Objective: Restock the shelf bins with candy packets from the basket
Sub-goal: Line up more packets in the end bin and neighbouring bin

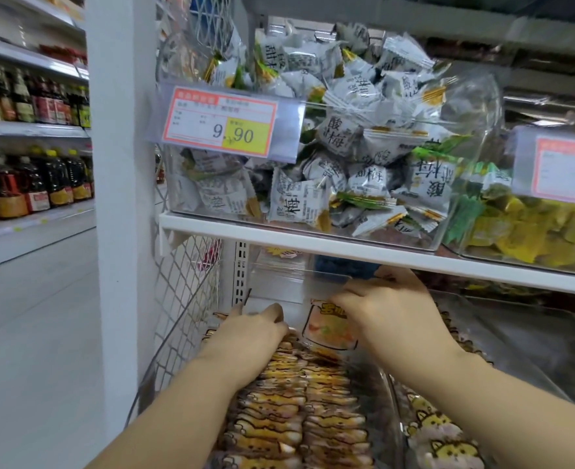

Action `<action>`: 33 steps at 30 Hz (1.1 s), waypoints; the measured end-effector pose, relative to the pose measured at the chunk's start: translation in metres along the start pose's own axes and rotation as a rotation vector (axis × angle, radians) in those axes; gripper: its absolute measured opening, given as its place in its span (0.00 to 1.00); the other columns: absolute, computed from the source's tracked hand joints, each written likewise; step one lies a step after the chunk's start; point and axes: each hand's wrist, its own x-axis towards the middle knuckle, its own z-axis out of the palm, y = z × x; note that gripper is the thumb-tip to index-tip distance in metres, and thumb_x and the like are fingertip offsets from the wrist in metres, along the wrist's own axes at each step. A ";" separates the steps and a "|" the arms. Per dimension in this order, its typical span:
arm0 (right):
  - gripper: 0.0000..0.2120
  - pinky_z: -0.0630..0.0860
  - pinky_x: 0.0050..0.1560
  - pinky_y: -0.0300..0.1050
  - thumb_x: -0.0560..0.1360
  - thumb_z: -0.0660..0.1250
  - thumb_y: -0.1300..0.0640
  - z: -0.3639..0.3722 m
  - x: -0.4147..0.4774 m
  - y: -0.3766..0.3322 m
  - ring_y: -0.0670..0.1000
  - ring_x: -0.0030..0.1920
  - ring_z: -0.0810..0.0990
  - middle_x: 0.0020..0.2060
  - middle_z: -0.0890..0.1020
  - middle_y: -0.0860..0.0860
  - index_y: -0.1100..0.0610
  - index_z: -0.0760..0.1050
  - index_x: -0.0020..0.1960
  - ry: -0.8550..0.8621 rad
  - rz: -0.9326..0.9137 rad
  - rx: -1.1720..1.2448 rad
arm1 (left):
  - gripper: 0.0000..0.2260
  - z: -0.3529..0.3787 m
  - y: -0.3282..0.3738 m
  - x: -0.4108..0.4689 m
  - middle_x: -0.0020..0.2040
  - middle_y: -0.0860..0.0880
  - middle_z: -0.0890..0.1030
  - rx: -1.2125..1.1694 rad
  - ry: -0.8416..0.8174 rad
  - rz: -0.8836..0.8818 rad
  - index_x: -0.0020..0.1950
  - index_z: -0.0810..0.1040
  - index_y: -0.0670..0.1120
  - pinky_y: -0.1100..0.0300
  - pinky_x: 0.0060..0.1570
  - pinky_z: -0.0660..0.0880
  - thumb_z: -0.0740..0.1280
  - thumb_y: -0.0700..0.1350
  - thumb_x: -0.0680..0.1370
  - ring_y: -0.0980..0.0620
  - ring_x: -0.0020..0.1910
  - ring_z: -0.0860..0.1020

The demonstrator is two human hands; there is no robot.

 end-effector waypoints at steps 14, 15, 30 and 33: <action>0.16 0.68 0.57 0.51 0.52 0.69 0.67 0.014 0.011 -0.011 0.52 0.29 0.78 0.27 0.78 0.47 0.49 0.81 0.35 -0.142 -0.101 -0.127 | 0.22 0.006 -0.001 0.003 0.66 0.47 0.70 0.014 -0.010 -0.005 0.68 0.77 0.52 0.32 0.75 0.53 0.65 0.33 0.77 0.41 0.64 0.73; 0.16 0.71 0.58 0.53 0.54 0.67 0.67 0.016 0.013 -0.012 0.52 0.29 0.78 0.27 0.78 0.47 0.49 0.81 0.35 -0.153 -0.110 -0.133 | 0.23 0.006 -0.001 0.003 0.66 0.47 0.70 0.013 -0.012 -0.005 0.68 0.76 0.52 0.32 0.75 0.52 0.65 0.33 0.77 0.41 0.64 0.73; 0.15 0.62 0.58 0.54 0.55 0.77 0.63 0.002 0.005 -0.012 0.52 0.32 0.82 0.31 0.82 0.46 0.48 0.83 0.38 -0.036 -0.021 -0.094 | 0.19 -0.002 0.002 -0.001 0.68 0.45 0.69 0.006 -0.057 -0.058 0.67 0.76 0.51 0.34 0.75 0.53 0.63 0.35 0.79 0.38 0.67 0.71; 0.18 0.62 0.58 0.53 0.53 0.79 0.63 0.002 0.005 -0.012 0.52 0.31 0.82 0.32 0.82 0.45 0.47 0.83 0.39 -0.067 0.026 -0.101 | 0.19 -0.003 0.002 -0.003 0.69 0.45 0.69 -0.009 -0.042 -0.049 0.67 0.77 0.50 0.34 0.75 0.54 0.62 0.36 0.79 0.39 0.67 0.71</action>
